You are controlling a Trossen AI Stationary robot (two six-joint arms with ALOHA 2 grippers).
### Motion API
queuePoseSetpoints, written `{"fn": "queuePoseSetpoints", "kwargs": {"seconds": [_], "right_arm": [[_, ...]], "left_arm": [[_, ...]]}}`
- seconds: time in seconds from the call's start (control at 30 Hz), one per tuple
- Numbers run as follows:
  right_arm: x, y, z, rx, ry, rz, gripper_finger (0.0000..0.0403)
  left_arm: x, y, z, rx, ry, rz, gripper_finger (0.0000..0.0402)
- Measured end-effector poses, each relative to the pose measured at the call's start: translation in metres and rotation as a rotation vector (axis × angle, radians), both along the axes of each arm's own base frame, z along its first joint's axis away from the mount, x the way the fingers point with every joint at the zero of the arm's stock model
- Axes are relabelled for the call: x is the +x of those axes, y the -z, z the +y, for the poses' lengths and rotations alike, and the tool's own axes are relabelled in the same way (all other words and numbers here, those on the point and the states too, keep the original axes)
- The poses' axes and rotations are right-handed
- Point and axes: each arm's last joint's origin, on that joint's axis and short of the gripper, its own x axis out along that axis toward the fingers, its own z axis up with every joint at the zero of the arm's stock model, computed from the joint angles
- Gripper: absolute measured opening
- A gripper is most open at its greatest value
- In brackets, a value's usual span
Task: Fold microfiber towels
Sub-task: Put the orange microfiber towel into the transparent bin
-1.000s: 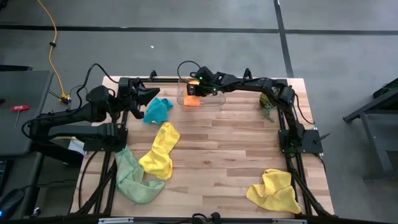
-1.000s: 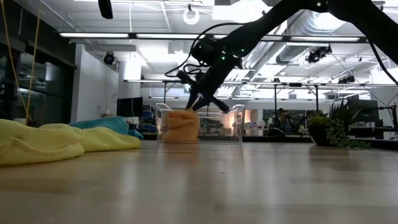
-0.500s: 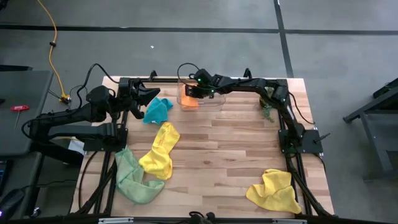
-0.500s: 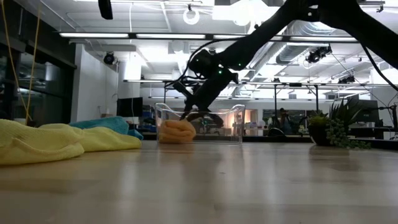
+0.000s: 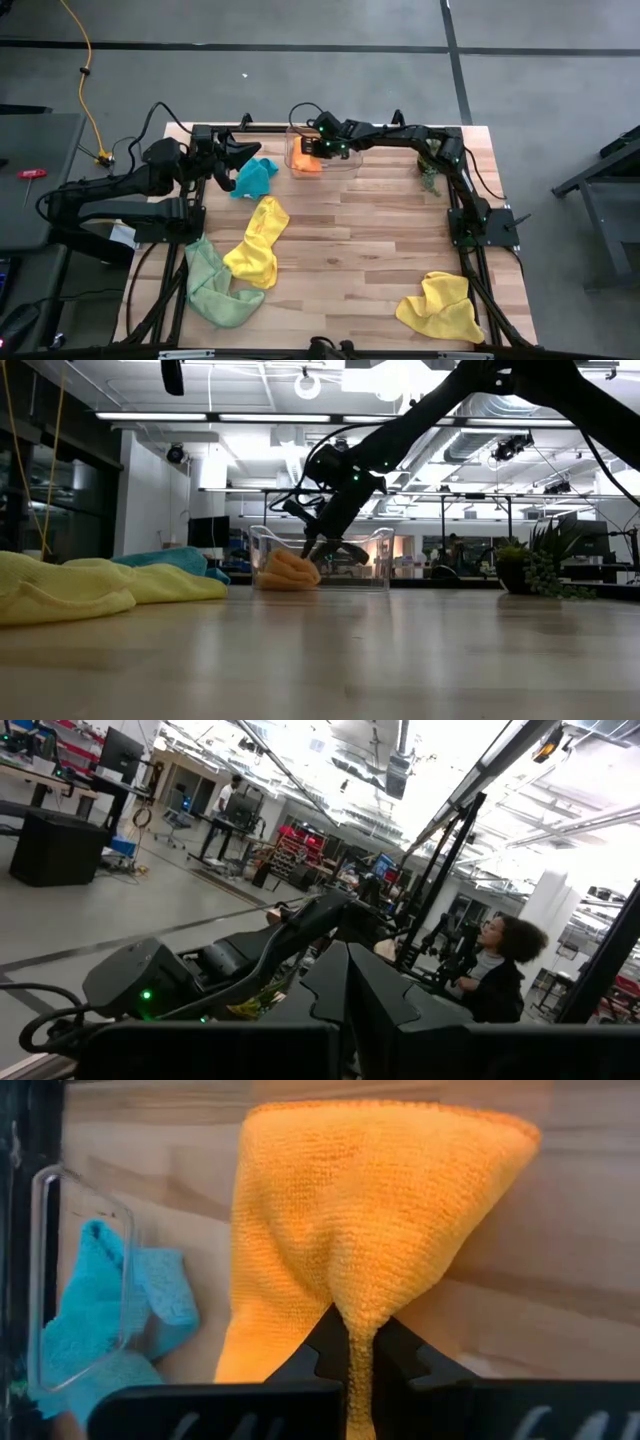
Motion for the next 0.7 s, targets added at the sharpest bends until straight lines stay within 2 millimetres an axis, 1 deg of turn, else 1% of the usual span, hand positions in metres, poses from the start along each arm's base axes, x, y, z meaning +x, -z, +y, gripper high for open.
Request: {"fn": "queuePoseSetpoints", "kwargs": {"seconds": [0.17, 0.3, 0.4, 0.7], "right_arm": [[-0.0001, 0.0000, -0.0002, -0.003, -0.001, 0.001, 0.0001], [0.0003, -0.0003, -0.0002, 0.001, 0.009, -0.005, 0.0014], [0.0011, -0.0011, -0.0007, 0.004, 0.020, -0.019, 0.0033], [-0.0008, -0.0062, -0.0001, -0.007, 0.031, -0.010, 0.0112]], "left_arm": [[0.0018, 0.0012, 0.0007, -0.003, -0.001, 0.008, 0.0000], [0.0018, 0.0012, 0.0008, -0.003, -0.003, 0.008, 0.0000], [0.0018, 0.0012, 0.0009, -0.003, -0.003, 0.008, 0.0000], [0.0018, 0.0011, 0.0008, -0.003, -0.003, 0.007, 0.0000]]}}
